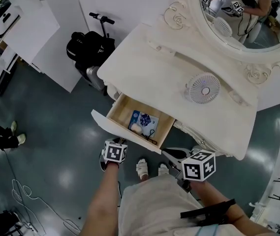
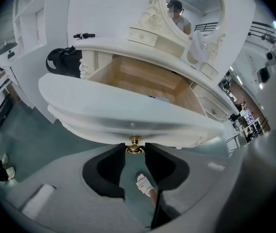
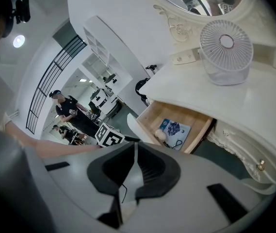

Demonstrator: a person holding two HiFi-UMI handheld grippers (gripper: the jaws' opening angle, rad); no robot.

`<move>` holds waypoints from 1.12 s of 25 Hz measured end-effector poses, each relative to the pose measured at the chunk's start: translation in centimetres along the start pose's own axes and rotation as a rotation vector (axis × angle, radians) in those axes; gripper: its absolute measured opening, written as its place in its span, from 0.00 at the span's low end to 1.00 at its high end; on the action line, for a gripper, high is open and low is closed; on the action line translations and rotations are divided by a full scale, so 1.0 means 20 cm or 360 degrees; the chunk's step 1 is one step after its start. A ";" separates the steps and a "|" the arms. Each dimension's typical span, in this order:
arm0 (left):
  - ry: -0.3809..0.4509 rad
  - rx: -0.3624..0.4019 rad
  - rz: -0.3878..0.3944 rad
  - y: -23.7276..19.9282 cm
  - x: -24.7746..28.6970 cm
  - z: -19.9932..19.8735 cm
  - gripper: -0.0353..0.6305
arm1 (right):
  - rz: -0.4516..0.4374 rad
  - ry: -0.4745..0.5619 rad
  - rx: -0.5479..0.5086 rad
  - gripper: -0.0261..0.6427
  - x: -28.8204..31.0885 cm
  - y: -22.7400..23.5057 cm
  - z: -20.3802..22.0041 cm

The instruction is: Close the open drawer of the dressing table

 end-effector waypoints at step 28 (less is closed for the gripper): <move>-0.0037 0.0048 0.0027 0.09 0.15 -0.29 0.25 | 0.0124 0.0072 0.0117 0.07 -0.02 0.18 -0.06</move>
Point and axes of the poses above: the fingertips, and each gripper's own axes: x forward along the fingers, y to its right, z out of its underside, the point moved 1 cm from there along -x, backward along the fingers, and after that the axes turned 8 degrees about -x, right-handed, at the moved point
